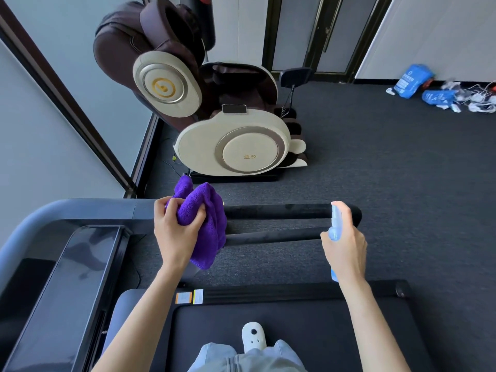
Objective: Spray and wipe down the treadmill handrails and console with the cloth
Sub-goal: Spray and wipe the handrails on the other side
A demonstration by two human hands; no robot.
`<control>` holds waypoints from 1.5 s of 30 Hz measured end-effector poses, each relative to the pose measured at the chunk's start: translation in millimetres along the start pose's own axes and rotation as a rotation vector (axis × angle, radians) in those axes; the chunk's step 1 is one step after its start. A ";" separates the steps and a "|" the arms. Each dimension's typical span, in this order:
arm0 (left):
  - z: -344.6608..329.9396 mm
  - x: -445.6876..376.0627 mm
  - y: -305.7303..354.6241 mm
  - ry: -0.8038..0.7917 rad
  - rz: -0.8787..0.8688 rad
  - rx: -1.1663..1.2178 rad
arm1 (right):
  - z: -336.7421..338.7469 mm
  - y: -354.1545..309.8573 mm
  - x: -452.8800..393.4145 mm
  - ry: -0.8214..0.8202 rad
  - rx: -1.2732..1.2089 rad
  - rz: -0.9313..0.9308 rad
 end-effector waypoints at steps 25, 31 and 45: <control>16.2 4.6 9.3 0.036 -0.017 0.027 | 18.1 33.8 -26.4 0.047 -0.017 -0.067; 66.6 -23.1 -4.9 0.173 -0.044 0.002 | -2.4 -4.5 -20.0 0.046 -0.061 0.026; -46.5 -33.3 -42.9 -0.217 -0.278 -0.539 | -20.0 -28.8 1.6 0.009 -0.072 0.030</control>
Point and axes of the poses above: each hand's wrist, its own x-axis away from the middle knuckle, its own z-axis out of the back of the hand, y = z × x, the point moved 7 cm from there along -x, towards the middle knuckle, and after that the axes turned 1 degree about -z, right-handed, at the moved point
